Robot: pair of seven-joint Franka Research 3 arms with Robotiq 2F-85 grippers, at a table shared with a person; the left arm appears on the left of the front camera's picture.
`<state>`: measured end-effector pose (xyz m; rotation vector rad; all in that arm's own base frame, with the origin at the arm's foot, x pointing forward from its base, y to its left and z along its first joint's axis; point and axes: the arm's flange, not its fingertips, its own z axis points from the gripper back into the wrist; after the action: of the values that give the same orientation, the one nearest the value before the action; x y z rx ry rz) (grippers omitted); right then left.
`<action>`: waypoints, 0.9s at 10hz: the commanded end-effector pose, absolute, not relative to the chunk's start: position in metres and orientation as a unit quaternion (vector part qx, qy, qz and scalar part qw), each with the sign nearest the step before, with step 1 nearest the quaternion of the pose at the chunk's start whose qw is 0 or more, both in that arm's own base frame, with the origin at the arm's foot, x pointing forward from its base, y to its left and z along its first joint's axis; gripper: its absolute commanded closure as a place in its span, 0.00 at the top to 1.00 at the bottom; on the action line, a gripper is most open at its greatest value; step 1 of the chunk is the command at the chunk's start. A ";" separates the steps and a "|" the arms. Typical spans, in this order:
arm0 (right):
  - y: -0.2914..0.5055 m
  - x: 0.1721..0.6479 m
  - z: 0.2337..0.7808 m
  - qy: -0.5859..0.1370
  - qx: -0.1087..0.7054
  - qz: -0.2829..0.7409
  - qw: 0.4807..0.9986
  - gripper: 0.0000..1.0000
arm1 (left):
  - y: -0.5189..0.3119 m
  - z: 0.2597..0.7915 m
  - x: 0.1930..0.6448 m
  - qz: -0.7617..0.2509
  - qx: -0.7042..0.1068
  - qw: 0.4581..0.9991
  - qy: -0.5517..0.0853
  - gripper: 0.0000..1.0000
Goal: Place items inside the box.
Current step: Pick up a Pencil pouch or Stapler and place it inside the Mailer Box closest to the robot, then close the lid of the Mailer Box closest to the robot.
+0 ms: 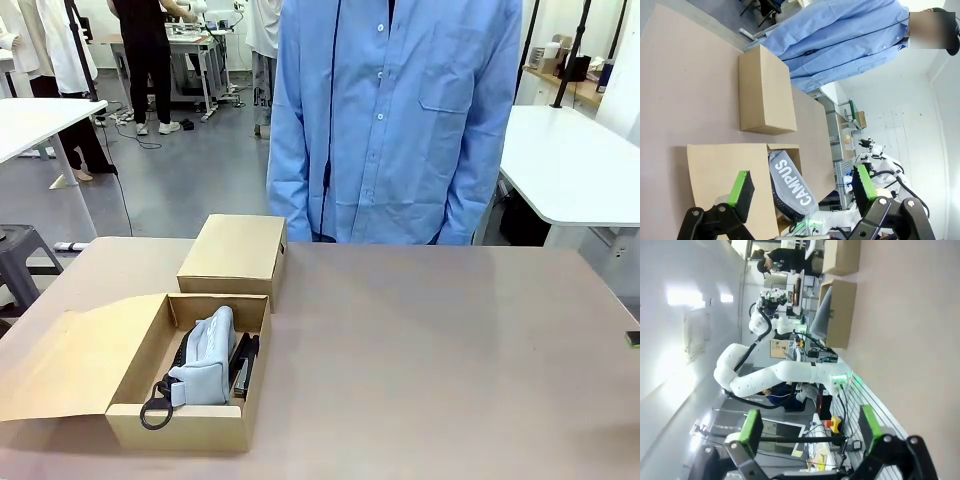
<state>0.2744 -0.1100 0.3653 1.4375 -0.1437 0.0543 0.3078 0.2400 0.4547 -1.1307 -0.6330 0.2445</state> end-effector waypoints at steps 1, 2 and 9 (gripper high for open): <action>-0.107 0.272 0.380 -0.065 0.658 0.032 0.750 1.00 | 0.239 0.456 0.309 0.107 -0.530 0.785 -0.303 1.00; -0.107 0.272 0.380 -0.065 0.658 0.032 0.750 1.00 | 0.239 0.456 0.309 0.107 -0.530 0.785 -0.303 1.00; -0.107 0.272 0.380 -0.065 0.658 0.032 0.750 1.00 | 0.239 0.456 0.309 0.107 -0.530 0.785 -0.303 1.00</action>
<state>0.2728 -0.1065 0.3748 1.4281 -0.1485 0.0826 0.3078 0.2399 0.4547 -1.1307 -0.6329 0.2445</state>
